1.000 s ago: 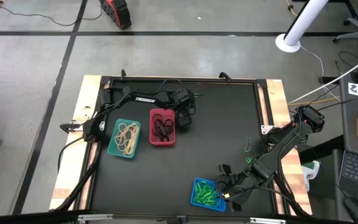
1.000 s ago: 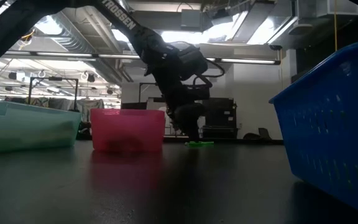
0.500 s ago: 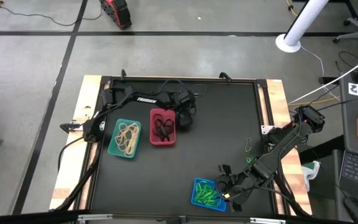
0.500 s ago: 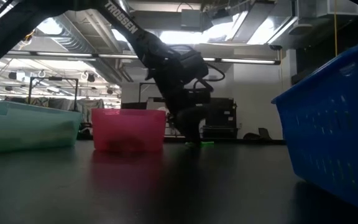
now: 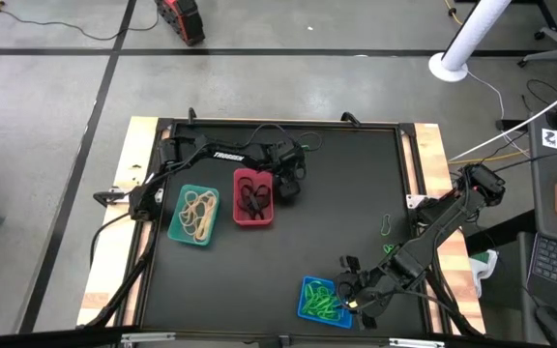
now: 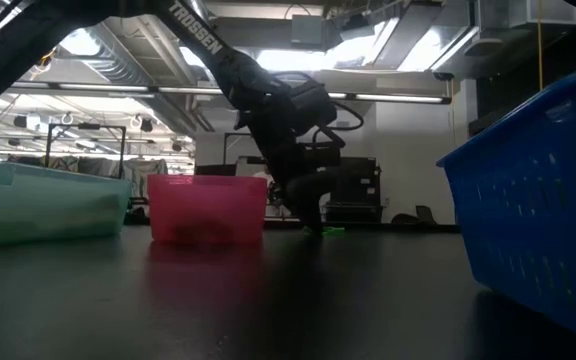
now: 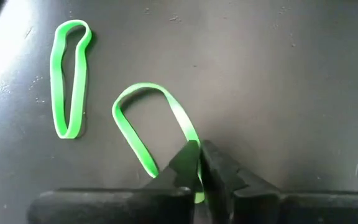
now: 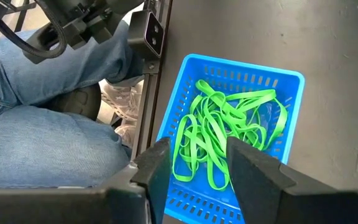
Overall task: Sort rubber bands into baskets
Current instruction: Put the green rubber band into the blue bin
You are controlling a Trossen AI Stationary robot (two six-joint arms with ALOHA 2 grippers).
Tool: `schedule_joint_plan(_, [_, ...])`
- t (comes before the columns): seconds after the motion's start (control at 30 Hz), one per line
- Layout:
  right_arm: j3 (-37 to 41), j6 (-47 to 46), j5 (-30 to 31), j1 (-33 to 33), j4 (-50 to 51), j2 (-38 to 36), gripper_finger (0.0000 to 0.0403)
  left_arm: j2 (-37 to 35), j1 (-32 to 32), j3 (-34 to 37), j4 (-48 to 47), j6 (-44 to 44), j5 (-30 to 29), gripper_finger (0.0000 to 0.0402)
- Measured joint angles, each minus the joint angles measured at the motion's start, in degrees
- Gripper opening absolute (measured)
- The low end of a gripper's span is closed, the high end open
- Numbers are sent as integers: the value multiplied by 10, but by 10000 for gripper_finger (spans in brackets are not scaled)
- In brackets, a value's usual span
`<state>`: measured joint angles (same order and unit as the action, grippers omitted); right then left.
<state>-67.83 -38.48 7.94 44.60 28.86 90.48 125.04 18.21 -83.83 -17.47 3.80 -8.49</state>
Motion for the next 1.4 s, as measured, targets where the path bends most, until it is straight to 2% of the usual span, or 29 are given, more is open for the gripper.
schedule_joint_plan(0.07, [0,0,0,0,0,0,157,-2,0,0,0,-1,-2,6])
schedule_joint_plan(0.73, [0,0,0,0,1,0,156,-39,-13,-14,-30,-4,21,1])
schedule_joint_plan(0.87, [0,0,0,0,2,0,156,-39,-13,-14,-32,22,19,3])
schedule_joint_plan(1.03, [0,0,0,0,2,0,156,-39,-11,-14,-31,68,17,29])
schedule_joint_plan(1.4, [0,0,0,0,1,0,156,-36,13,-14,-55,53,12,119])
